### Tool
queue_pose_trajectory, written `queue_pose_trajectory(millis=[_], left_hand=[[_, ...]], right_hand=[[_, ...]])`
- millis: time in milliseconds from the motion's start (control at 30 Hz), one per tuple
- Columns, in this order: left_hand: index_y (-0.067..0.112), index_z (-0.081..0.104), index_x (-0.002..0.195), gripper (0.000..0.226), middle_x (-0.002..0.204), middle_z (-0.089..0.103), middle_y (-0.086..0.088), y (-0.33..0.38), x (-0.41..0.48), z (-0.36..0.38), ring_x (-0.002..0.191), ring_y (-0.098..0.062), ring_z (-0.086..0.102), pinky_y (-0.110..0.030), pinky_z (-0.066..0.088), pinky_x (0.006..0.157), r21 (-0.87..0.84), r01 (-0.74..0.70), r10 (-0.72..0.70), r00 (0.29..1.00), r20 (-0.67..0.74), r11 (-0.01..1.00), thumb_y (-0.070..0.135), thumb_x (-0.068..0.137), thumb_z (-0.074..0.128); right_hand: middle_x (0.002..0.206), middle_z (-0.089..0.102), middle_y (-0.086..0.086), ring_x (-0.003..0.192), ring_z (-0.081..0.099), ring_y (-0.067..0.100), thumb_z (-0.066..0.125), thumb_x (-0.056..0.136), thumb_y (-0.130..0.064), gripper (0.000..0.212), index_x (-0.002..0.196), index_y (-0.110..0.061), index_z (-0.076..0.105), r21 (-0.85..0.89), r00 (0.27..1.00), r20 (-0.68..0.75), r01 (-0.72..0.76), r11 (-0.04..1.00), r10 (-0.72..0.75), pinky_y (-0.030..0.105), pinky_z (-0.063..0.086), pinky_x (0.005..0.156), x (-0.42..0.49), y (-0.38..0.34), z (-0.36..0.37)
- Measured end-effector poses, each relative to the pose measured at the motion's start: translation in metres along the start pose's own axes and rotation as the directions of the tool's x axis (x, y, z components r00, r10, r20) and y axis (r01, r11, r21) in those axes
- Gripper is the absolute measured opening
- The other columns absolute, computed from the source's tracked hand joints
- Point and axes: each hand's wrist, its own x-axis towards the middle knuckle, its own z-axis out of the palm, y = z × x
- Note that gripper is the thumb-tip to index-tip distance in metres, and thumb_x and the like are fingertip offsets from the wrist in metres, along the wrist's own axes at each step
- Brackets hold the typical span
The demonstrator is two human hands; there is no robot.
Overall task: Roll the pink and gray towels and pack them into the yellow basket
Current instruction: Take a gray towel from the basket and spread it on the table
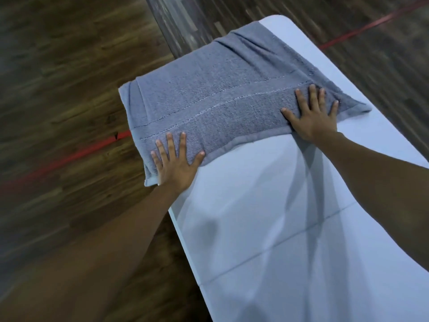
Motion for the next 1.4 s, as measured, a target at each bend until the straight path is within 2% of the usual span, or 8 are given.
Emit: queue_pose_trajectory(millis=[400, 567, 967, 1400], left_hand=[[0.037, -0.02, 0.149, 0.086, 0.156, -0.031, -0.002, 0.062, -0.287, 0.099, 0.14, -0.029, -0.035, -0.05, -0.023, 0.112, -0.056, -0.014, 0.015, 1.0, 0.015, 0.998, 0.081, 0.082, 0.01], [0.036, -0.021, 0.149, 0.085, 0.155, -0.033, -0.004, 0.088, -0.388, 0.132, 0.139, -0.03, -0.036, -0.052, -0.022, 0.112, -0.045, -0.029, 0.032, 0.997, 0.065, 0.999, 0.079, 0.085, 0.013], [0.035, -0.023, 0.149, 0.085, 0.155, -0.032, -0.005, 0.132, -0.539, 0.189, 0.14, -0.032, -0.034, -0.053, -0.02, 0.113, -0.02, -0.046, 0.047, 0.995, 0.091, 0.999, 0.079, 0.084, 0.011], [0.038, -0.022, 0.148, 0.086, 0.156, -0.031, -0.002, 0.17, -0.642, 0.228, 0.142, -0.031, -0.031, -0.053, -0.018, 0.114, -0.041, 0.018, -0.014, 0.997, 0.08, 0.999, 0.081, 0.081, 0.01]], right_hand=[[0.161, -0.013, -0.007, 0.148, -0.012, 0.016, 0.016, 0.085, -0.08, 0.077, 0.15, -0.044, -0.001, 0.035, 0.999, 0.006, -0.052, 0.998, 0.052, 0.052, -0.009, 0.117, -0.242, 0.161, 0.032], [0.161, -0.012, -0.007, 0.148, -0.011, 0.017, 0.019, 0.086, -0.078, 0.075, 0.15, -0.044, -0.001, 0.034, 0.997, 0.018, -0.076, 0.997, 0.075, 0.05, -0.009, 0.118, -0.337, 0.226, 0.048], [0.161, -0.013, -0.008, 0.148, -0.011, 0.016, 0.025, 0.087, -0.077, 0.073, 0.149, -0.048, 0.0, 0.079, 0.993, 0.049, -0.113, 0.991, 0.109, 0.05, -0.008, 0.118, -0.473, 0.333, 0.069], [0.161, -0.015, -0.006, 0.148, -0.014, 0.018, 0.022, 0.089, -0.075, 0.074, 0.151, -0.043, -0.002, 0.04, 0.997, 0.074, -0.01, 0.999, 0.006, 0.051, -0.01, 0.117, -0.541, 0.405, 0.076]])
